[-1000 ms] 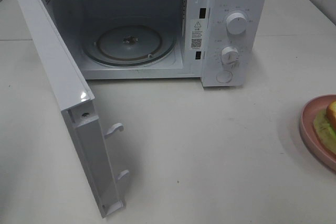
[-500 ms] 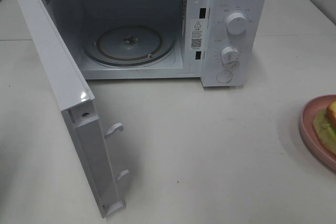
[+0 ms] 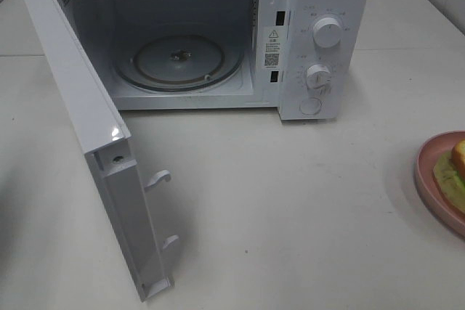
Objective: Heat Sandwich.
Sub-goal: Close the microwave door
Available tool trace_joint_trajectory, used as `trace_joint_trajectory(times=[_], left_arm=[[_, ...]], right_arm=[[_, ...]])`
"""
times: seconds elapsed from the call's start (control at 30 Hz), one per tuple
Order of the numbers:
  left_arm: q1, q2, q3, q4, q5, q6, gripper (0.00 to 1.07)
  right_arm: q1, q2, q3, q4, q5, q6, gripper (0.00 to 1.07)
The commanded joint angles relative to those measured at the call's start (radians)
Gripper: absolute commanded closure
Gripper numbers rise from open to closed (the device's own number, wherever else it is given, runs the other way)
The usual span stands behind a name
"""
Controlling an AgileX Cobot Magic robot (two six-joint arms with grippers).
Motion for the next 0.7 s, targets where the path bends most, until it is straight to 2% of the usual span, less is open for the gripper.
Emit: trace_joint_trajectory(times=[0.03,0.1,0.17,0.2,0.3,0.33,0.43,0.63,0.7], left_arm=[[0.002,0.057,0.000,0.010,-0.073,-0.042,1.07],[0.002,0.122,0.000,0.051,-0.118,-0.105,1.07],[0.002,0.141,-0.002,0.075,-0.136,-0.119,1.07],[0.002,0.176,-0.006,0.133,-0.170,-0.153,1.07],[0.001,0.212,-0.006,0.202,-0.219,-0.202,1.07],[0.001,0.212,-0.006,0.202,-0.219,-0.202,1.07],[-0.003,0.253,-0.019,0.287,-0.258,-0.253,1.07],[-0.075,0.298,-0.053,0.314,-0.260,-0.253,1.07],[-0.138,0.326,-0.068,0.312,-0.261,-0.221,1.07]], right_arm=[[-0.005,-0.029,0.001,-0.003,-0.010,-0.011,0.32],[-0.005,-0.029,0.001,-0.003,-0.010,-0.011,0.32],[-0.005,-0.029,0.001,-0.003,-0.010,-0.011,0.32],[-0.005,-0.029,0.001,-0.003,-0.010,-0.011,0.32],[-0.005,-0.029,0.001,-0.003,-0.010,-0.011,0.32],[-0.005,-0.029,0.001,-0.003,-0.010,-0.011,0.32],[-0.005,-0.029,0.001,-0.003,-0.010,-0.011,0.32],[-0.005,-0.029,0.001,-0.003,-0.010,-0.011,0.32],[-0.005,-0.029,0.001,-0.003,-0.010,-0.011,0.32]])
